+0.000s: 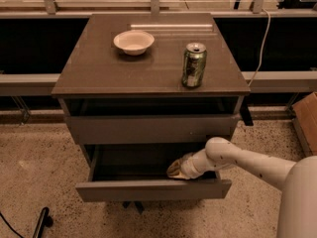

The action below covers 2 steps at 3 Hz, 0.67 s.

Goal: Open middle drawer

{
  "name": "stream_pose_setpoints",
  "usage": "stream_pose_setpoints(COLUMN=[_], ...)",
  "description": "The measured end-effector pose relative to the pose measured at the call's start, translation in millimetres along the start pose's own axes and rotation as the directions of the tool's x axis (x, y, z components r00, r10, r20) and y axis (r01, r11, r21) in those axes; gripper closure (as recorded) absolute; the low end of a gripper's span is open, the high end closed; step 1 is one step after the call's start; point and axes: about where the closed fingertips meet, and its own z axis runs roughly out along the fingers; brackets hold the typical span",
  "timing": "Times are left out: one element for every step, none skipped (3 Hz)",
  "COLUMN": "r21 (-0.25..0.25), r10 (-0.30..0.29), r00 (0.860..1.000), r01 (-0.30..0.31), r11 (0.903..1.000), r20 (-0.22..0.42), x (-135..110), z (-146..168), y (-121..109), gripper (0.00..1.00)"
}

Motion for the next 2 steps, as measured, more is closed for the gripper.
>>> stream_pose_setpoints(r21=[-0.048, -0.086], r10=[-0.035, -0.062], r00=[0.999, 0.997], r01=[0.037, 0.066], r11=[0.9982, 0.9941], r20=[0.032, 0.053], x=[-10, -18], z=[-1, -1], y=[28, 48], gripper=[1.0, 1.0])
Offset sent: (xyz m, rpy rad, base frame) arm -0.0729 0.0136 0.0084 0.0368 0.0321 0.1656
